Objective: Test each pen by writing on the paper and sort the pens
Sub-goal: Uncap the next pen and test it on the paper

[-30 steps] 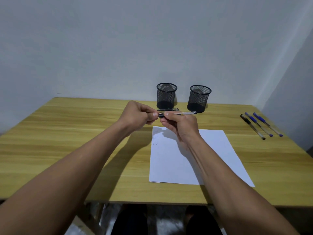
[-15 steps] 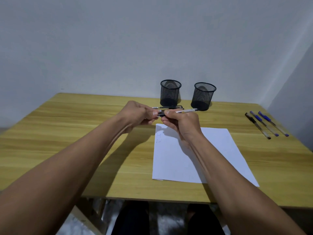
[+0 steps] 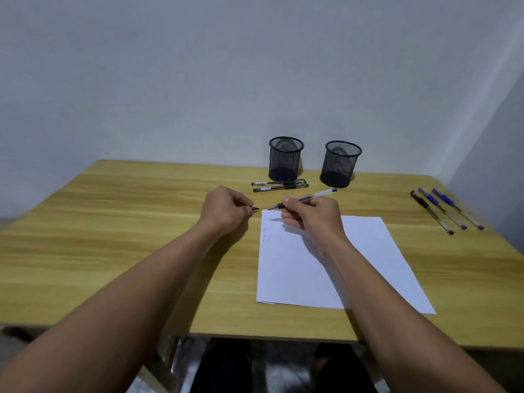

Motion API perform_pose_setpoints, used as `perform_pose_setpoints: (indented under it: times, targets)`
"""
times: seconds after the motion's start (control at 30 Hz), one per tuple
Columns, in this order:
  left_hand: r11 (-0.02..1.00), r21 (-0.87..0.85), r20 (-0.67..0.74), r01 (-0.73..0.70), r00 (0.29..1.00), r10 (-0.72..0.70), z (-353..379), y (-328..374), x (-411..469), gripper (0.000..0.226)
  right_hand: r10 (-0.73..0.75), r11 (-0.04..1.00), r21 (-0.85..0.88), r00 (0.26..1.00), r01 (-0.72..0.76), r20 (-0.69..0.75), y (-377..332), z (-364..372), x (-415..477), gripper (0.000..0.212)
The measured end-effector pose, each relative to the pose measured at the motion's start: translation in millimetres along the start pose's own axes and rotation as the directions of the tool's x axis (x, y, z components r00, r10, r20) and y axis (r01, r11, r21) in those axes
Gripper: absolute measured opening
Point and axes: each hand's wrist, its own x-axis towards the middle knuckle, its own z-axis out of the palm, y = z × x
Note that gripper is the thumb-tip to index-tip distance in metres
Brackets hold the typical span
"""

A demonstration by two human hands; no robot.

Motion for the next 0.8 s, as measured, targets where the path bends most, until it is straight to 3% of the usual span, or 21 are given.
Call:
perform_pose_setpoints:
  times: [0.2,0.33,0.57,0.8]
  targets:
    - [0.998,0.041,-0.077,0.037,0.996,-0.034,14,1,2,0.010,-0.055,0.992,-0.116,0.998,0.053,-0.012,-5,8,-10,0.017]
    - [0.993,0.115,-0.097,-0.018,0.995,0.029,7,0,-9,0.029,-0.077,0.980,-0.186,0.997,0.076,0.004,-7,10,-16,0.018]
    - [0.939,0.227,0.081,-0.258,0.966,0.246,-12,-11,-73,0.040,-0.084,0.965,-0.247,0.996,0.092,0.040,9,1,-37,0.013]
    - [0.911,0.293,0.194,-0.291,0.951,0.242,-9,-17,-90,0.050,-0.130,0.911,-0.386,0.990,0.144,0.063,23,-1,-49,0.015]
